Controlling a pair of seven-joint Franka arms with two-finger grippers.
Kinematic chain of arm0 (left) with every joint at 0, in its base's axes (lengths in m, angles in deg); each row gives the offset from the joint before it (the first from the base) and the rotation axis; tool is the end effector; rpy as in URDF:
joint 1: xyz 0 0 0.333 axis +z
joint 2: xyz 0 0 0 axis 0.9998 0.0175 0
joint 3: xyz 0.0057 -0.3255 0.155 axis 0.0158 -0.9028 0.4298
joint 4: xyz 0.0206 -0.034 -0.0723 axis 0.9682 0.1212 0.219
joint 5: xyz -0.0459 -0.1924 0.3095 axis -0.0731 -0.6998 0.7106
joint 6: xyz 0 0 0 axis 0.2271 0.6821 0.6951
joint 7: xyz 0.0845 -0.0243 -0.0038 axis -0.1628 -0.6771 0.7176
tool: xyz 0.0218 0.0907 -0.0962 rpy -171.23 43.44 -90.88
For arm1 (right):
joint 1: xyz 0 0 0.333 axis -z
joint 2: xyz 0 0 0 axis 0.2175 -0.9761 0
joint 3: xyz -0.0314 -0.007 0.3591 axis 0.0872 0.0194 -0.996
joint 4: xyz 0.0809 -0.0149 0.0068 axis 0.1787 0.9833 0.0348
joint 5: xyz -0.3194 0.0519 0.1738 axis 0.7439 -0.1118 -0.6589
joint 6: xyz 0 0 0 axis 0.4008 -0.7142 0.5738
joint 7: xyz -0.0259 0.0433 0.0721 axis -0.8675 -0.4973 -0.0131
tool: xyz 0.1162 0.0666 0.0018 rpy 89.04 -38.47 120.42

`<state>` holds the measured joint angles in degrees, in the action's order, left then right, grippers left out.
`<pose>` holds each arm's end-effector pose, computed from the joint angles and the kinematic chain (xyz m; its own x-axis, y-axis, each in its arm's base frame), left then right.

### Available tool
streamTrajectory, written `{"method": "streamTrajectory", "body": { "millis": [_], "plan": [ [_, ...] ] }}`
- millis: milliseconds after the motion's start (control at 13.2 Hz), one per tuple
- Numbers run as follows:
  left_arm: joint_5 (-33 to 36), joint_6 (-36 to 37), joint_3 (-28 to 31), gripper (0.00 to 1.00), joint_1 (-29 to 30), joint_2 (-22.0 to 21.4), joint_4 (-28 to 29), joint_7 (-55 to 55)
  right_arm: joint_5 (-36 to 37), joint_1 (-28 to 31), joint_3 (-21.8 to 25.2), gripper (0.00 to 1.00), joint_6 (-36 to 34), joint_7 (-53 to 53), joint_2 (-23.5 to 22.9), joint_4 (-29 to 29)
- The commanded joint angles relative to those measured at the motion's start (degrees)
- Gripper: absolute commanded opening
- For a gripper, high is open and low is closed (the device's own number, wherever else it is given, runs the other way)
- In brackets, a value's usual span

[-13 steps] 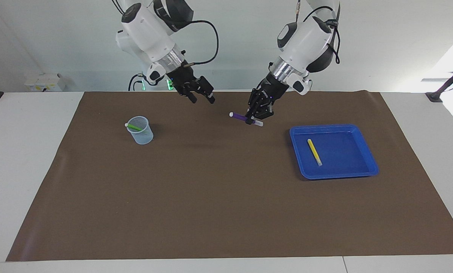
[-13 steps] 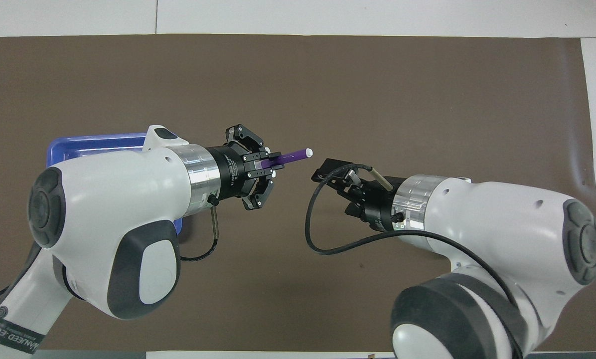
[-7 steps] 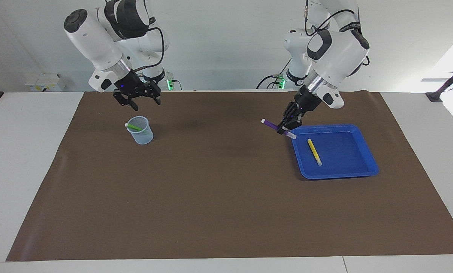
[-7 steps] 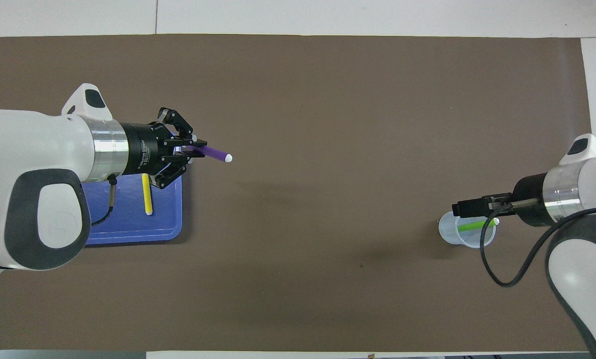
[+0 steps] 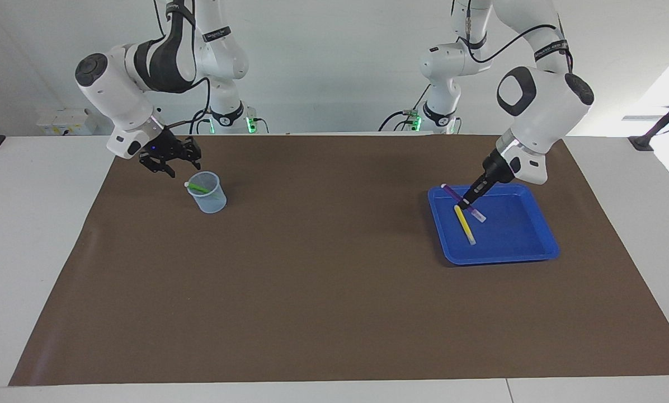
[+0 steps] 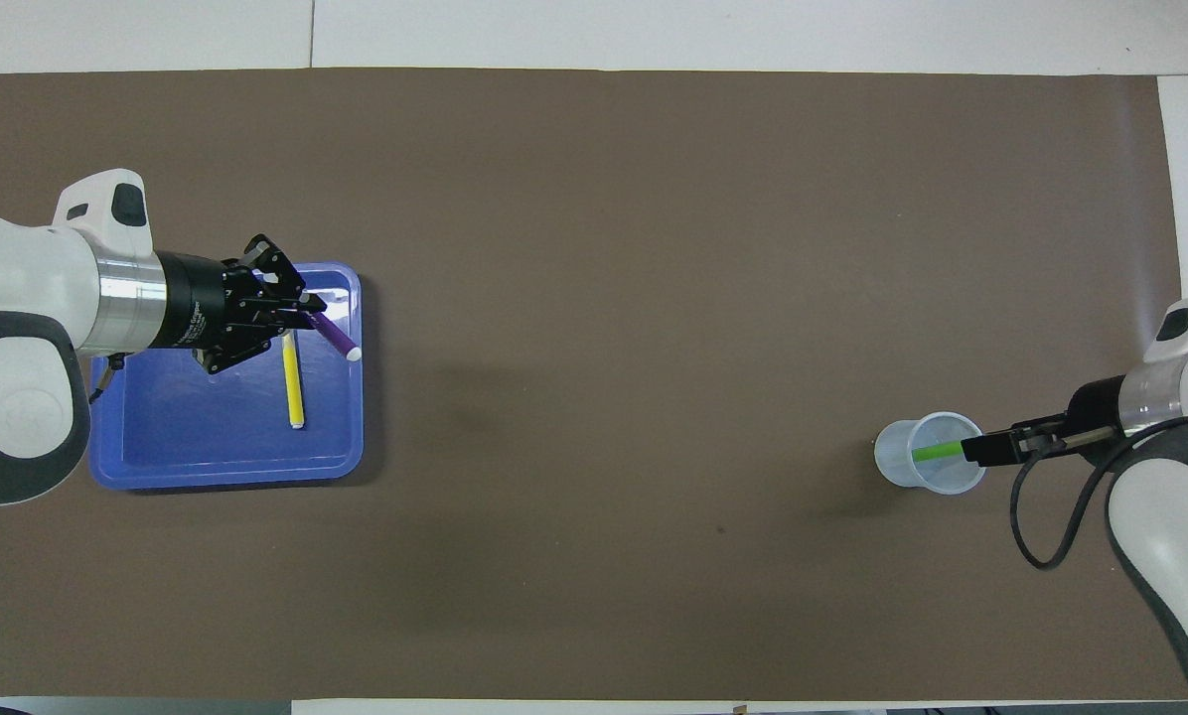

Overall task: Right arm passes pens to left for tray arrangement
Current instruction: 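Lower the purple pen into the blue tray and open the left gripper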

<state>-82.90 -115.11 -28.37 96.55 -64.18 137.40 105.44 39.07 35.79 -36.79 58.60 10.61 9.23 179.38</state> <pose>0.5318 -0.0874 0.4781 0.8598 0.4970 -0.1173 0.5086 -0.8131 0.2831 0.4092 -0.0434 0.4422 0.9781 0.1963 -0.0688 0.1803 -0.9650 -0.1904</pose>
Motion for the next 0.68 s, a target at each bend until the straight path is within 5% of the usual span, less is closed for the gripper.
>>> {"method": "streamTrajectory", "body": {
  "millis": [0, 304, 607],
  "plan": [
    [6.29, -0.41, -0.43, 0.00, 3.42, 3.75, -0.16, -12.42, 0.81, 1.64, -0.92, 0.69, 3.28, 1.09, -2.05, 0.98],
    [19.75, -4.01, -0.26, 0.00, 4.30, 9.64, -0.60, -22.20, 0.81, 1.64, -0.92, 0.66, 4.34, -0.66, -2.84, 1.06],
    [25.66, -6.13, -0.26, 0.00, 4.39, 13.07, -0.60, -23.97, 0.81, 1.56, -1.01, 0.62, 5.75, -1.71, -4.07, 0.89]
  ]
}}
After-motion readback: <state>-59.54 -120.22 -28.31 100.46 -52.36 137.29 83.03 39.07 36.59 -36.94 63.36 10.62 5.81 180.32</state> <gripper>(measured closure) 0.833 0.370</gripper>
